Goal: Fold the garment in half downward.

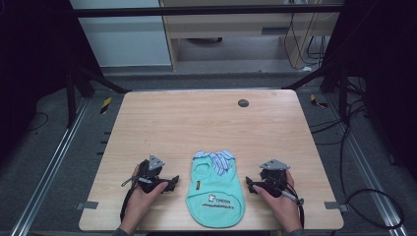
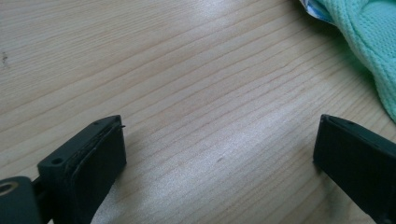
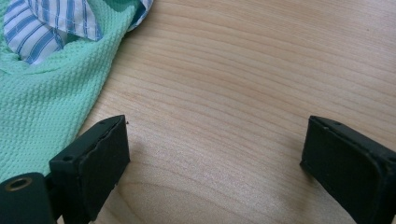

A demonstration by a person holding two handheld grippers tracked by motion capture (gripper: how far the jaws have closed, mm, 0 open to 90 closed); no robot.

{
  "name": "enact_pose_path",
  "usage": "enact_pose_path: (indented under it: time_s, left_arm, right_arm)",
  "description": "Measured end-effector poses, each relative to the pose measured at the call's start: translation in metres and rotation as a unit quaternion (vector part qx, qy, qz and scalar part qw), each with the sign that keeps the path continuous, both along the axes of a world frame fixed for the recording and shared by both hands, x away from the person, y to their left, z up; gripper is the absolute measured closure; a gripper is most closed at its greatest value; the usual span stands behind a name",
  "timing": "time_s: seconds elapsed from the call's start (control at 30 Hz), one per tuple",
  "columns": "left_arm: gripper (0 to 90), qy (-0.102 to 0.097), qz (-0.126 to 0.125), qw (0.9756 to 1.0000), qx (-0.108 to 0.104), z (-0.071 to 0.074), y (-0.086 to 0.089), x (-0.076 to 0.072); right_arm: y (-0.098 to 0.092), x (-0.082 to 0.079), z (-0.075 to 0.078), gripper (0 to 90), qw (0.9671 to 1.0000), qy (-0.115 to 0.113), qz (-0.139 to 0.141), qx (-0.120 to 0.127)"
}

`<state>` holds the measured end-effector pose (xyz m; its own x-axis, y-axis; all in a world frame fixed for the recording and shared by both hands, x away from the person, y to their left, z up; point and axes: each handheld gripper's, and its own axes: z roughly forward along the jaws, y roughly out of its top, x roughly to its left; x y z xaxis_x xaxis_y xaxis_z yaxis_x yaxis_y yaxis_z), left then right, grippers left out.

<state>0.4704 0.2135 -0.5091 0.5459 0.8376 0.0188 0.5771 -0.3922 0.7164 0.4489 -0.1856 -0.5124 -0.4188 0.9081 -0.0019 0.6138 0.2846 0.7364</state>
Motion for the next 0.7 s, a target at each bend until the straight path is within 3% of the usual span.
enact_pose_path:
  time_s: [0.63,0.7]
  left_arm:
    - [3.5,0.002,-0.001,1.0000,-0.002,0.0014,0.0003,-0.0003]
    - [7.6,0.008,-0.008,0.9999,-0.007,0.0044,0.0004,-0.0005]
  right_arm:
    - [0.0001,0.0004,-0.0001,7.6,1.0000,0.000,0.000,0.000]
    - [0.0002,-0.0002,0.0008,17.1,1.0000,-0.008,-0.003,0.001]
